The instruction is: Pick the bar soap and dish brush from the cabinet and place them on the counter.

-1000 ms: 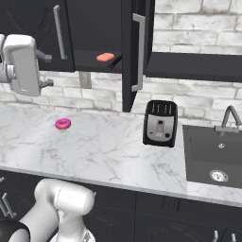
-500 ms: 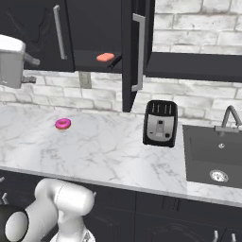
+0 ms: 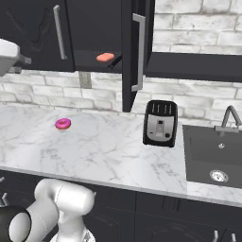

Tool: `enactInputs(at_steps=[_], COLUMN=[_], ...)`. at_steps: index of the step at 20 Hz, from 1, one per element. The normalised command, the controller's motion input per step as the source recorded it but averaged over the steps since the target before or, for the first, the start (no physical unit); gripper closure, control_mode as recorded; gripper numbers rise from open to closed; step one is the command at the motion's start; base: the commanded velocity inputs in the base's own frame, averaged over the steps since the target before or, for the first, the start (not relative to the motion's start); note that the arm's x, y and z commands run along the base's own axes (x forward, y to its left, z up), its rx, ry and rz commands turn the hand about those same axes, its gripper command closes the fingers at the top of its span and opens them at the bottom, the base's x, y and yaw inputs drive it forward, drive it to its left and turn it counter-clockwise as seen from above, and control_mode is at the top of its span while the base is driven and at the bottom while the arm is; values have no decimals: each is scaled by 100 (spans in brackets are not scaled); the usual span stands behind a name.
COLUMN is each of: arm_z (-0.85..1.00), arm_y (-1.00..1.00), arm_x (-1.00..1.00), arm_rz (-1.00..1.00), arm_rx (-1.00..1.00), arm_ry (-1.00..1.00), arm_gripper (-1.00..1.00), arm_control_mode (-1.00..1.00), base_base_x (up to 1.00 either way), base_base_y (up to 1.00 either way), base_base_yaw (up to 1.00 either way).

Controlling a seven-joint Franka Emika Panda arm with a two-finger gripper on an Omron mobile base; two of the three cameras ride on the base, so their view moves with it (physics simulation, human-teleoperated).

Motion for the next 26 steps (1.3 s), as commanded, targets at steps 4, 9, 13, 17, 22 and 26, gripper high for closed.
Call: enactInputs(at_steps=[4, 9, 13, 17, 22, 26], arm_z=[-3, -2, 0, 0, 2, 1], arm_y=[12, 0, 1, 2, 8, 26], arm_x=[0, 0, 0, 0, 0, 0], arm_rz=[18, 8, 6, 10, 13, 14], arm_rx=[14, 2, 0, 3, 4, 1], arm_ry=[-28, -24, -23, -10, -5, -10], arm_gripper=[-100, -100, -100, -100, -100, -100], arm_control_mode=[-100, -100, -100, -100, -100, -100], base_base_x=[0, 0, 0, 0, 0, 0], base_base_y=[0, 0, 0, 0, 0, 0], base_base_yaw=[0, 0, 0, 0, 0, 0])
